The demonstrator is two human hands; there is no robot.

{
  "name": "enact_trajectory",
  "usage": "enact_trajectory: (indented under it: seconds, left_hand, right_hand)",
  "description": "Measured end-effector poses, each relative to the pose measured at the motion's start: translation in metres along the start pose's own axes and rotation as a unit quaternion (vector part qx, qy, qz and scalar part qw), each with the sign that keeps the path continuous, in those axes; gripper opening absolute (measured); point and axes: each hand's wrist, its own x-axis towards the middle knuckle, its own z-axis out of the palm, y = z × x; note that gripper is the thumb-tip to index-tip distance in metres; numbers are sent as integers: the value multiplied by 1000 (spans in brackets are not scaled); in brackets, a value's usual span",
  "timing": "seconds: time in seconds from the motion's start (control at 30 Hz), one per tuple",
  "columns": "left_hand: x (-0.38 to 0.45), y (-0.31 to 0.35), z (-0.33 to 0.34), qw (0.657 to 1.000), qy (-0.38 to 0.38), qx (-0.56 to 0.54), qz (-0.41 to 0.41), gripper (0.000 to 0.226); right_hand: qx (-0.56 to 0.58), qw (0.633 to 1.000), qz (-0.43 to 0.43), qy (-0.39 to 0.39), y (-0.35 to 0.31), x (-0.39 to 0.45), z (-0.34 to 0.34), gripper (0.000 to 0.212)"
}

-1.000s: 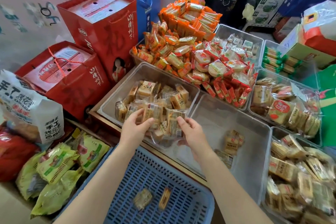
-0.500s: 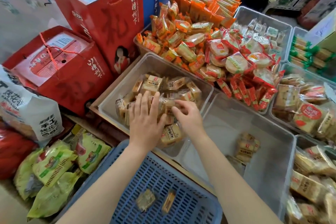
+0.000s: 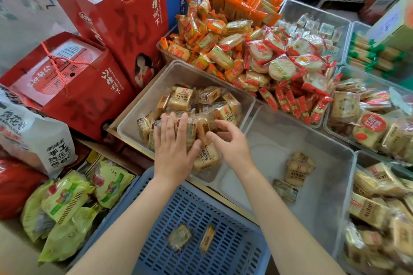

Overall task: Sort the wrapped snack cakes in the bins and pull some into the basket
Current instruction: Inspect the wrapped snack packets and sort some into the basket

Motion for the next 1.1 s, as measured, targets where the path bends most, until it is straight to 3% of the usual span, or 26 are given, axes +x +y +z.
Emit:
enact_trajectory:
  seconds: [0.07, 0.13, 0.23, 0.3, 0.4, 0.53, 0.67, 0.87, 1.1]
  left_hand:
    - [-12, 9, -9, 998, 52, 17, 12, 75]
    - [-27, 30, -10, 992, 98, 11, 75, 69]
    - [-51, 73, 11, 978, 38, -23, 202, 62]
    - [-64, 94, 34, 968, -16, 4, 250, 65]
    - [-71, 106, 59, 973, -64, 59, 215, 78]
    - [-67, 111, 71, 977, -94, 70, 176, 86]
    - [-68, 111, 76, 974, -113, 89, 175, 85]
    - [-69, 111, 76, 977, -111, 76, 164, 83]
    - [-69, 112, 75, 975, -124, 78, 164, 84]
  right_hand:
    - [24, 999, -5, 22, 8, -20, -22, 38]
    - [33, 998, 12, 58, 24, -39, -46, 33]
    - [42, 985, 88, 143, 67, -58, -80, 30]
    - [22, 970, 158, 184, 99, -64, -100, 40]
    - [7, 944, 264, 198, 135, -64, -122, 65]
    - [18, 921, 331, 205, 171, -54, -136, 89]
    - [-5, 900, 367, 235, 191, -47, -136, 76]
    - [-29, 881, 404, 245, 188, -36, -125, 88]
    - [-9, 894, 410, 184, 194, -38, -130, 84]
